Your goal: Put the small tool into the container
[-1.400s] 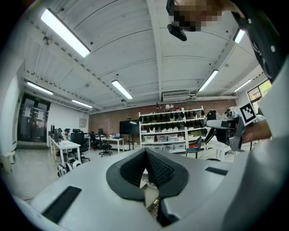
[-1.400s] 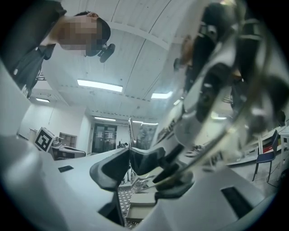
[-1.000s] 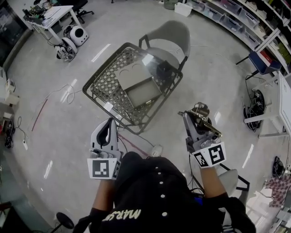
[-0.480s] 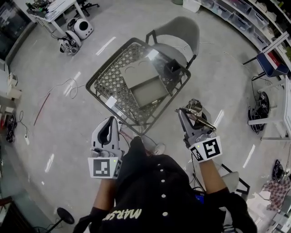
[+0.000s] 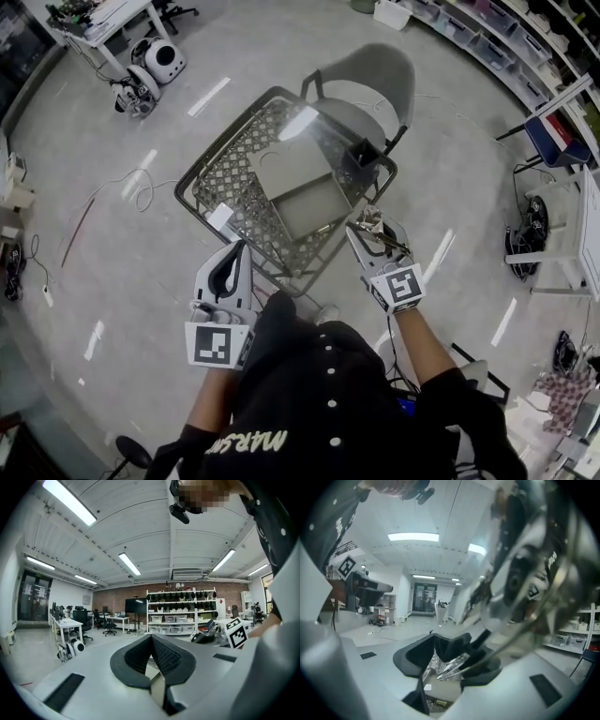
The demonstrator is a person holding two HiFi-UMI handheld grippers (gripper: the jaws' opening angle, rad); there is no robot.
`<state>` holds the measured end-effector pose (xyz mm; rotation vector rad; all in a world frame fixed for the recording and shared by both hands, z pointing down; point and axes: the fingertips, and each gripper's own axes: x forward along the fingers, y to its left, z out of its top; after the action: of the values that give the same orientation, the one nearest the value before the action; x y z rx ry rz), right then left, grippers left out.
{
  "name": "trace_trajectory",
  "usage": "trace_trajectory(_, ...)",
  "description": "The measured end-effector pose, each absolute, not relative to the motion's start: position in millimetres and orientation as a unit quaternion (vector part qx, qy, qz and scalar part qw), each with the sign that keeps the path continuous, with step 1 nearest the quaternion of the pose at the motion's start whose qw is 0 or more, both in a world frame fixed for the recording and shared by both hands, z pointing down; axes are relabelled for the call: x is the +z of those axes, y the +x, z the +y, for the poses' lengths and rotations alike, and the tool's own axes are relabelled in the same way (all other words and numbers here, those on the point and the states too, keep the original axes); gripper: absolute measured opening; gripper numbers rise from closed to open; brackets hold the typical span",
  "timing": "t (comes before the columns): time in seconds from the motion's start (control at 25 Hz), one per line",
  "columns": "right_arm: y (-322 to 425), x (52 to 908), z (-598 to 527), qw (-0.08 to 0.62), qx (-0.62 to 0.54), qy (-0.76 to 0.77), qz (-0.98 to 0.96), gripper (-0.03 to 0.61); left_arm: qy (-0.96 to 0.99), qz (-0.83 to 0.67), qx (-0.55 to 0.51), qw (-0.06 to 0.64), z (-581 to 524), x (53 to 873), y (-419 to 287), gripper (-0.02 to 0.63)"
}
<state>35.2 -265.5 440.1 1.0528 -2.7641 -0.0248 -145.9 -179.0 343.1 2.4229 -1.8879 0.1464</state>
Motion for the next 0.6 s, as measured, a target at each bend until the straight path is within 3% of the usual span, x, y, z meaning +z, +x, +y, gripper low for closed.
trace_trajectory(0.6, -52.5, 592.8, -331.7, 0.26, -0.074, 0.289, -0.918, 0.196, 0.813, -0.566, 0.065, 0.121, -220.8, 410.3, -160.3, 0.02)
